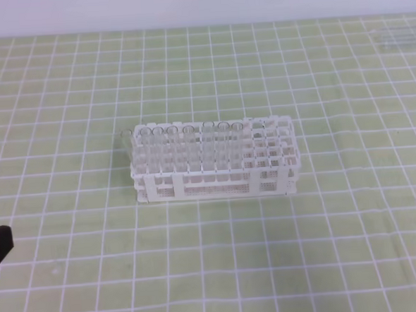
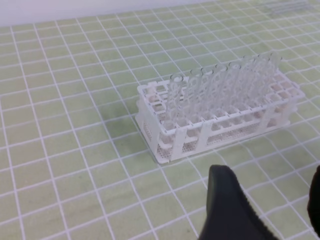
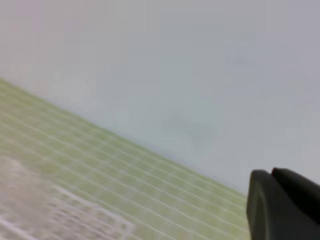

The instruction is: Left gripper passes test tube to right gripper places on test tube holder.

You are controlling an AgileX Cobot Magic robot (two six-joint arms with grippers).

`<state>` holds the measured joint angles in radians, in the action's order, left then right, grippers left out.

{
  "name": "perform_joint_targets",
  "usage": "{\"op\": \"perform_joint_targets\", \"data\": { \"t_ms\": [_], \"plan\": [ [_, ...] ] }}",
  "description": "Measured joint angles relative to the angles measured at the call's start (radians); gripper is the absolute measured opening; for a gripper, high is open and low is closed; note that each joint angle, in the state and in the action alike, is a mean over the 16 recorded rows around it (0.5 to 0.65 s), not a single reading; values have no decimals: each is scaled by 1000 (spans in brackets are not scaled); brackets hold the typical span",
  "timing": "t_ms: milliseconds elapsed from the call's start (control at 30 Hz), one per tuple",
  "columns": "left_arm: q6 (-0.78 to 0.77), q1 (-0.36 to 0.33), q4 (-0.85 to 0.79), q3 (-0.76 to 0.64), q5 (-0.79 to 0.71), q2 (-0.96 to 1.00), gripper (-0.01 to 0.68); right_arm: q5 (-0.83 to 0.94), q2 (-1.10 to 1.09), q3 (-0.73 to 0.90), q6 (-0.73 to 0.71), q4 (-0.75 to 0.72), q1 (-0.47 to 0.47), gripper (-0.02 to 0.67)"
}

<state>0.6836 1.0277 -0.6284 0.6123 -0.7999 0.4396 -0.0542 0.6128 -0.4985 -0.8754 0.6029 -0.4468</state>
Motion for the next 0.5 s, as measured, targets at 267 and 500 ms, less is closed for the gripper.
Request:
{"op": "perform_joint_targets", "data": {
  "t_ms": [267,500],
  "plan": [
    [0,0,0,0,0,0,31,48,-177,134,1,34,191,-1],
    [0,0,0,0,0,1,31,52,-286,272,195,-55,276,-1]
  ]
}}
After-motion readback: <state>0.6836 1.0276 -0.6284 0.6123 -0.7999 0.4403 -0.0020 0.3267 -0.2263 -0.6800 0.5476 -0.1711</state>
